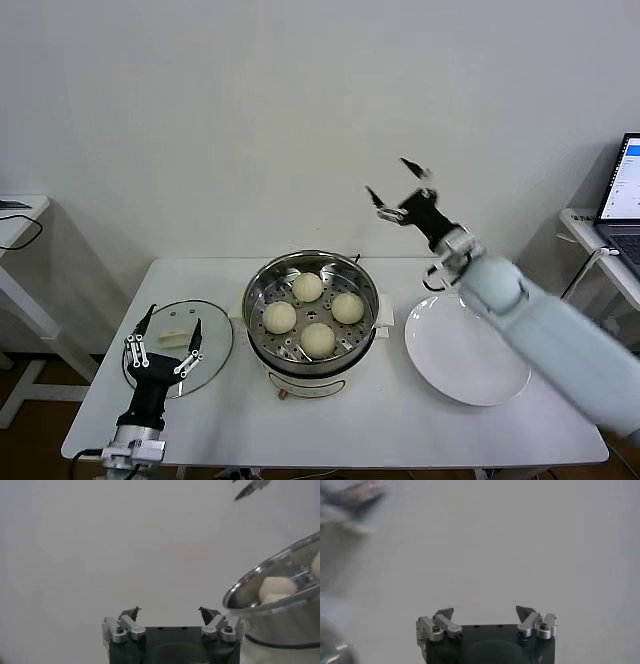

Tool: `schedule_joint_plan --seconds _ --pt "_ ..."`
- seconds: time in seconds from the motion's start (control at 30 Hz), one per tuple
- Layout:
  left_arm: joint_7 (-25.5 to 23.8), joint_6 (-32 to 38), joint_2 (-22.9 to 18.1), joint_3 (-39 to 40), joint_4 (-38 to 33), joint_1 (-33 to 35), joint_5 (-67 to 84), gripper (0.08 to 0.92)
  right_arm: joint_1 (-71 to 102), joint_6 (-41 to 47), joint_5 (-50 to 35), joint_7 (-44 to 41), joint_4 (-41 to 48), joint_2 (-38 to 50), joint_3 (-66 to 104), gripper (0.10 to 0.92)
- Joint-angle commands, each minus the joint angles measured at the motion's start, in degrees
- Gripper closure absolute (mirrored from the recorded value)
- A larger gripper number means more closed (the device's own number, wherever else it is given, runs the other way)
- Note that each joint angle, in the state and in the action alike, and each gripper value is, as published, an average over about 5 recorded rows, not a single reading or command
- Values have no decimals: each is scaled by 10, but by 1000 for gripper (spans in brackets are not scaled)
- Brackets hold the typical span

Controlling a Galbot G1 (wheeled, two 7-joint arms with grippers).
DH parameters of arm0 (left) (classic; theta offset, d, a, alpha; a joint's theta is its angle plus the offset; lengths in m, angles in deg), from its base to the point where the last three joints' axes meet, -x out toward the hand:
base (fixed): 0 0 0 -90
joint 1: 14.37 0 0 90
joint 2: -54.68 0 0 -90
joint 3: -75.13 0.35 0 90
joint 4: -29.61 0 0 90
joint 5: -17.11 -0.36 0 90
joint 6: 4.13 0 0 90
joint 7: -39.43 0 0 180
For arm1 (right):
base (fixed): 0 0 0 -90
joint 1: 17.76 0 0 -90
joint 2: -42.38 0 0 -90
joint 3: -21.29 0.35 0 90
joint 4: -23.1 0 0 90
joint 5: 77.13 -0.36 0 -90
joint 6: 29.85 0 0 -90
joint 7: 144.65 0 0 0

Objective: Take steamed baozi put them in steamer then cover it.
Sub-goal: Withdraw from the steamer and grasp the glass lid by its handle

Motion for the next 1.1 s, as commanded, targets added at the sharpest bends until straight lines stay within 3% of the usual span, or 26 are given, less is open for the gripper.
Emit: schedule_joint_plan --seconds 0.03,0.47,0.87,1.1 --pt "21 -21 13 -25 134 -60 -238 177 358 -98 21 67 42 -167 374 203" --pt "33 -27 32 -33 236 -71 -371 177 446 -116 26 16 0 -276 406 203" --pt "70 -18 12 -9 358 -172 -385 177 461 -115 69 -7 -4 -297 401 203" --pt "83 1 7 -5 382 -199 -374 177 462 -115 84 -12 8 -293 398 203"
